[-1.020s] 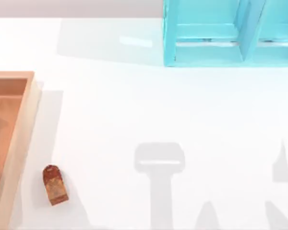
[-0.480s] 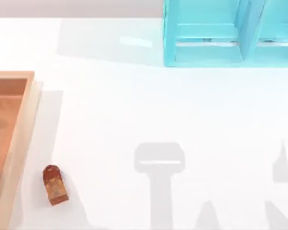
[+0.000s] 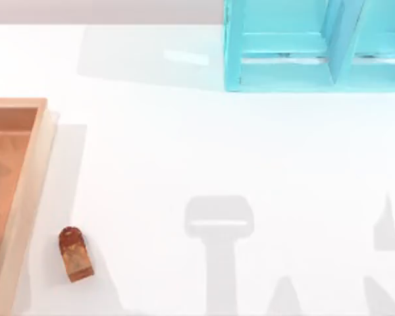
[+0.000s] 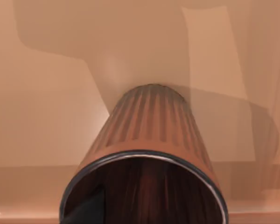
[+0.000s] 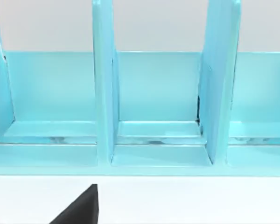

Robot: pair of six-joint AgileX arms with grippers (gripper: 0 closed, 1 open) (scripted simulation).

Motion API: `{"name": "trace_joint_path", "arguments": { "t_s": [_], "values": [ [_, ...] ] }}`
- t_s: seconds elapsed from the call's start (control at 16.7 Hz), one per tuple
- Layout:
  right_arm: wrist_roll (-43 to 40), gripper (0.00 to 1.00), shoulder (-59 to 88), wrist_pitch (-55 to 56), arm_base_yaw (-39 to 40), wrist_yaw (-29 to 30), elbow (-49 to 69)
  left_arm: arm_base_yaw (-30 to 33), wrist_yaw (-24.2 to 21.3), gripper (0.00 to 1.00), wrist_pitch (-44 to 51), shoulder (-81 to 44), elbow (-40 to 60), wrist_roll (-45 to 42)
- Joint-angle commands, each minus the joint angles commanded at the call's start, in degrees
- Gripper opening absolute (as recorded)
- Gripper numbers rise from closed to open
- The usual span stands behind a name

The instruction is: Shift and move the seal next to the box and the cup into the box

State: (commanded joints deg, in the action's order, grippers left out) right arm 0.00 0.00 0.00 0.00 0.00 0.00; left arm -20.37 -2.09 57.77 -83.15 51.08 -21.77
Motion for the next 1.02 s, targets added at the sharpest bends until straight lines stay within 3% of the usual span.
{"name": "trace_joint_path", "arguments": {
  "t_s": [0.3,0.54,0.84,1.02],
  "values": [
    [0.0,1.0,0.0,0.0,0.0,0.0,0.0,1.7,2.2,1.0,0.5,-0.3,6.1,0.9],
    [0.0,1.0,0.0,0.0,0.0,0.0,0.0,0.4,4.1,1.0,6.8,0.2,16.6,0.8],
    [0.0,1.0,0.0,0.0,0.0,0.0,0.0,-0.6,1.7,1.0,20.6,1.7,21.8,0.1],
    [0.0,1.0,0.0,0.0,0.0,0.0,0.0,0.3,0.0,1.0,23.3,2.6,20.7,0.4]
  ]
}}
